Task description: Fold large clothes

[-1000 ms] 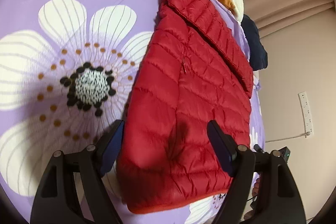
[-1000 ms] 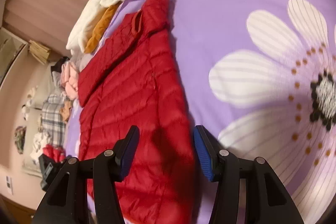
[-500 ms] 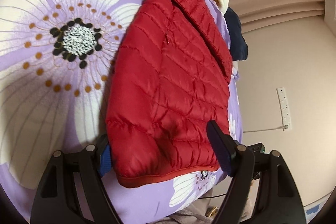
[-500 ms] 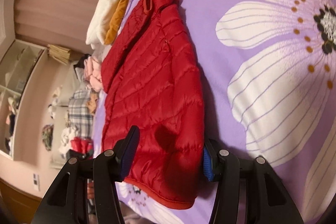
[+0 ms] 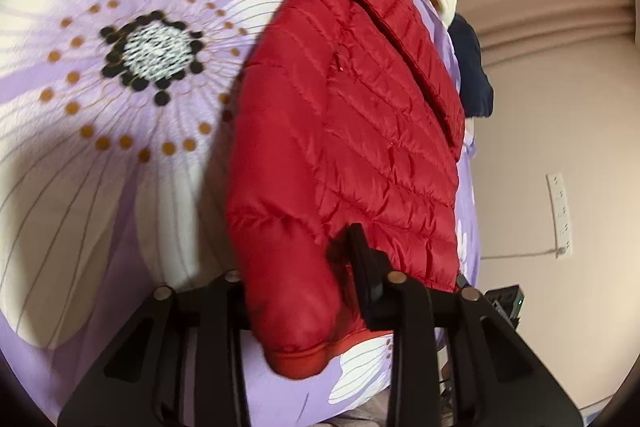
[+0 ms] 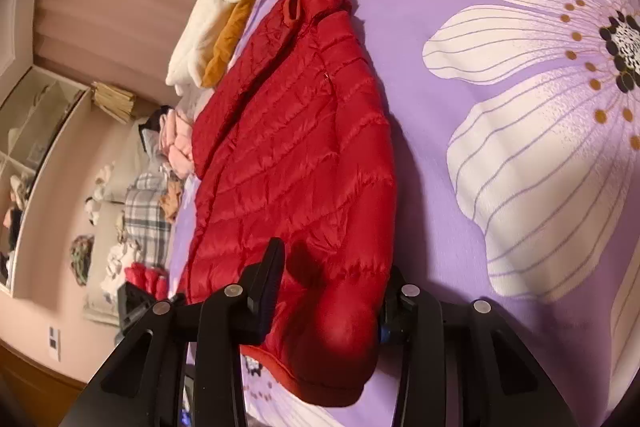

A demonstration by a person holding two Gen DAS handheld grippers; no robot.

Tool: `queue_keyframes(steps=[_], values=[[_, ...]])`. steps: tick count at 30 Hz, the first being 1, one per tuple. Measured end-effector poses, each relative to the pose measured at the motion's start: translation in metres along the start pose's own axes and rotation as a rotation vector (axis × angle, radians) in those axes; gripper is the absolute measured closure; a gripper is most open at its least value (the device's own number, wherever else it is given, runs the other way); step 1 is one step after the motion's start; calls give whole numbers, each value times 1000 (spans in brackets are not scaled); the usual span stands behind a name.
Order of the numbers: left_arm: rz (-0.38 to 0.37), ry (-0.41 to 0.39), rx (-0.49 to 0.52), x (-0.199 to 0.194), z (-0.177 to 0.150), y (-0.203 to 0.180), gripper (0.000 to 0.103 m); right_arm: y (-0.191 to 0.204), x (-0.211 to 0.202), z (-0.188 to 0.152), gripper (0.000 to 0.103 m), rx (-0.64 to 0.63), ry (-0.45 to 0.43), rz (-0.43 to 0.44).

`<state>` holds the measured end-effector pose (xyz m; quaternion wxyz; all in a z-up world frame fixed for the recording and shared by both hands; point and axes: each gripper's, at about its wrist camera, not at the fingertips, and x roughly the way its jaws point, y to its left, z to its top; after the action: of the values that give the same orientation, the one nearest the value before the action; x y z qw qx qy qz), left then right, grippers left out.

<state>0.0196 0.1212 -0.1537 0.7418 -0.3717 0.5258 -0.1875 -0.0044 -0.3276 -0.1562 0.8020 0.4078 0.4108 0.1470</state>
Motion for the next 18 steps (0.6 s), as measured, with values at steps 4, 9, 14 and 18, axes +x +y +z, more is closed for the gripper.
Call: queue_keyframes(steps=[4,9,14,18], values=[[5,-15,-16,-4,-4,6,79,1,2,-3,72,-24,-6,-17],[-8,-17,-49,-3,-6,14,79,-3,4,-6,77,-23,-19,-26],[8,-23,-35,-3,-6,9,81,1,2,-10,81,-40,-53,-38],[34,-55,11,-6,-9,-2,85,14,-7,-14,86,-78,-93,-41]])
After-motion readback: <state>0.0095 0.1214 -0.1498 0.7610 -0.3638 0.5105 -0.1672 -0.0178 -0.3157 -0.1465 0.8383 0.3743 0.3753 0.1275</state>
